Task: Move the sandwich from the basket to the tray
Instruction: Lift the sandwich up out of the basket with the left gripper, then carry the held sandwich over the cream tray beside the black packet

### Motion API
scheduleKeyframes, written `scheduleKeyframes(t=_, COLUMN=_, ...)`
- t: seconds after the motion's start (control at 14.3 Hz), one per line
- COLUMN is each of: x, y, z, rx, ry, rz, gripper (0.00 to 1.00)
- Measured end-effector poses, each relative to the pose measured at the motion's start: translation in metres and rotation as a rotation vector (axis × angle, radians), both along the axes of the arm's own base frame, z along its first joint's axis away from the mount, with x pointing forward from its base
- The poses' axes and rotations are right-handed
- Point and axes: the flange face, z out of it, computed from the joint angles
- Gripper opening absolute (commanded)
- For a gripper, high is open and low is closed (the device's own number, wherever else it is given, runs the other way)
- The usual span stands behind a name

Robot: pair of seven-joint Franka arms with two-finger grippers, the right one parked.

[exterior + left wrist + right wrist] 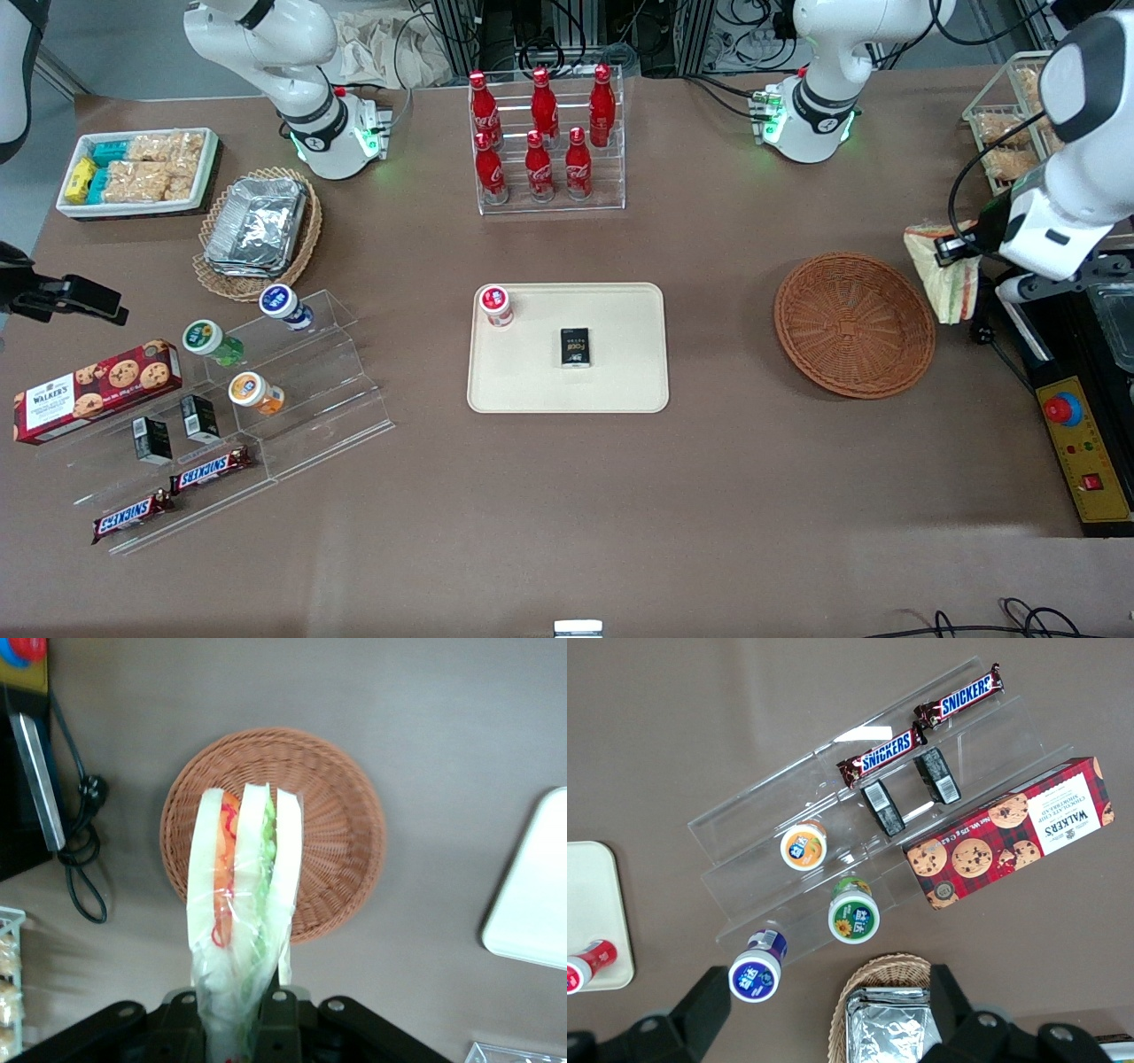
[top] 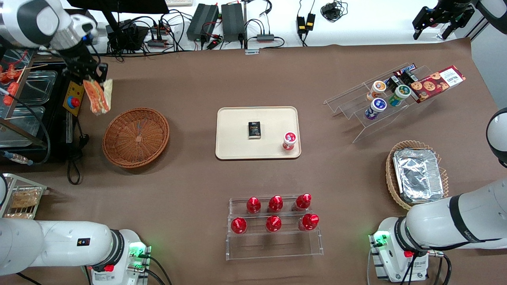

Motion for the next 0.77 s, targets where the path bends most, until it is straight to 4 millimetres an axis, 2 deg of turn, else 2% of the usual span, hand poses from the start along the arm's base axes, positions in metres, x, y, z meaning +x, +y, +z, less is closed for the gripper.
scheduleKeyframes(t=0.14, x=0.005, y=-0.056, z=0.018, rx=0.002, ry=-0.030, rz=-0.059, gripper=0.00)
scheduleKeyframes(t=0.28, x=0.007, y=-0.124, z=0.018, rx=0.001, ry=-0.042, rz=-0.073, gripper=0.00)
scheduleKeyframes(t=0.42, x=0.004, y=-0.185, z=0.009, rx=-0.020, ry=-0.058, rz=-0.103, gripper=0.00)
scheduleKeyframes(t=0.63, x=0.000, y=-0.255, z=-0.025, rx=-0.057, ry=-0.062, rz=-0.114, gripper=0.00)
scheduleKeyframes(t=0.77, x=0.001, y=-0.296, z=-0.066, rx=-0.073, ry=-0.061, rz=-0.136, gripper=0.00)
